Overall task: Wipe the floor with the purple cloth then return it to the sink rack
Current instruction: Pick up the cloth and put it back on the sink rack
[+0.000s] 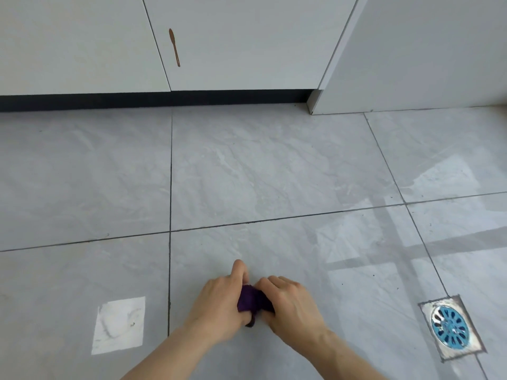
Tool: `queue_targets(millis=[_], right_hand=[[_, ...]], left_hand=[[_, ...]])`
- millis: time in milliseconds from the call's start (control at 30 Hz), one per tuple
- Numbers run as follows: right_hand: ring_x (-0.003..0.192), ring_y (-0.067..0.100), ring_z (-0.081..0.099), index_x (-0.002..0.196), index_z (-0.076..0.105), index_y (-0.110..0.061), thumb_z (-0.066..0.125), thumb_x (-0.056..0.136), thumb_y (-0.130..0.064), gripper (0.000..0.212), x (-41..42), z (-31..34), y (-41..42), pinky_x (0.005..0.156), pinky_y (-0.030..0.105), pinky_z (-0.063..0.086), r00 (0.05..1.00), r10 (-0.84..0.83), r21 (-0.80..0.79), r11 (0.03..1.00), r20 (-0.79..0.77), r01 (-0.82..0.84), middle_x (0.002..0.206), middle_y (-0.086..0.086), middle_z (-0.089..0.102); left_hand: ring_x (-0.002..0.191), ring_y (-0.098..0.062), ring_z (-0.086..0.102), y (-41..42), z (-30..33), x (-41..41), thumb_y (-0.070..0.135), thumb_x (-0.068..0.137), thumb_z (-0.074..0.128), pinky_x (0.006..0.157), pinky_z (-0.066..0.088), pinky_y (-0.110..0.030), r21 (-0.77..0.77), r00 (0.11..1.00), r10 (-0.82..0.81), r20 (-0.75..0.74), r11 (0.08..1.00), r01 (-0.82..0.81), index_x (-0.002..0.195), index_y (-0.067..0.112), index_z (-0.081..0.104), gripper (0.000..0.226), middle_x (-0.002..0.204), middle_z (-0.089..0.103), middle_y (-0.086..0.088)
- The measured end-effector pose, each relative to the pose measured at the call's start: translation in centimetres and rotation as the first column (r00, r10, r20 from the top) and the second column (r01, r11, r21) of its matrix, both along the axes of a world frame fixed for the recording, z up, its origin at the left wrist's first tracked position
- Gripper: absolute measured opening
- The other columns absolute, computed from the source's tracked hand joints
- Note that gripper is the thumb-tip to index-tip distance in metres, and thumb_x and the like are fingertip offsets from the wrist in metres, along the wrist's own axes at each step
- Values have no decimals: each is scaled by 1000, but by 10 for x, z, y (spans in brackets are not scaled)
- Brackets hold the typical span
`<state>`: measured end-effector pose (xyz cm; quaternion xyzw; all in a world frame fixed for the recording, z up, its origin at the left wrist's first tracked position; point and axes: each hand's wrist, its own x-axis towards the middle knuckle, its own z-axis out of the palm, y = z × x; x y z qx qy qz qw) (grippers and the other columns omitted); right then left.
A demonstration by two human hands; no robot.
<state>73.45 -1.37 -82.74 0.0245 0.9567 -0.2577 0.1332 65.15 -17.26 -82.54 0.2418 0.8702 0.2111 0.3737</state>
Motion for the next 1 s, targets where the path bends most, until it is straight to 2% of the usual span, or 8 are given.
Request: queue_targets(millis=[100,167,267,367,467,567,700,1000], right_hand=[[70,21,50,103,61,-21,59,80,-29,25,5,15,5,61,32,33,992,85,-15,996,89,-84,88,-1,64],[71,20,52,102,60,-24,62,81,-31,22,3,27,7,62,31,36,988,105,-23,994,117,-103,89,-3,64],[78,23,59,103,62,-25,64,84,-31,21,-11,47,9,66,34,44,993,69,-21,998,91,-67,92,-4,66],[84,23,61,108,63,-25,64,89,-31,20,-32,75,11,73,38,51,998,45,-8,999,37,-45,96,-5,68],[87,23,61,110,63,-25,64,92,-30,19,-51,108,13,71,36,48,999,35,10,999,-34,-35,97,-4,67],[92,24,60,112,62,-25,63,93,-33,20,-67,150,15,74,36,46,996,21,58,998,-81,-16,101,-5,67],[96,23,58,115,63,-24,62,95,-35,23,-78,224,17,83,34,42,990,15,113,994,-140,1,102,-4,67],[95,21,58,115,61,-28,60,95,-37,22,-76,483,22,85,33,40,984,0,166,986,-177,30,101,-6,66]], left_hand=[[75,-16,60,-11,12,-2,32,70,77,67,52,-34,-32,985,-27,173,999,33,98,38,27,58,87,70,7],[73,-14,61,-18,24,-6,38,69,81,66,52,-31,-34,978,-17,208,999,24,96,40,28,59,89,72,7],[71,-10,61,-24,48,-20,37,69,83,64,49,-27,2,989,29,146,1000,-30,93,44,32,57,88,71,10],[76,-11,67,-28,82,-41,30,73,81,69,55,-33,38,998,54,43,998,-55,91,43,37,49,85,73,13],[76,-8,68,-27,120,-59,25,78,78,66,53,-29,48,997,28,-66,999,-25,91,41,37,46,82,75,16],[77,-12,68,-21,166,-73,21,81,75,70,57,-36,39,988,6,-154,999,0,94,38,35,45,80,74,15],[76,-19,66,-13,247,-83,19,82,72,70,57,-42,23,976,-14,-216,1000,19,95,33,35,42,80,73,11],[74,-22,63,-3,511,-82,18,84,69,61,48,-33,22,965,-34,-261,999,41,96,31,36,37,80,69,10]])
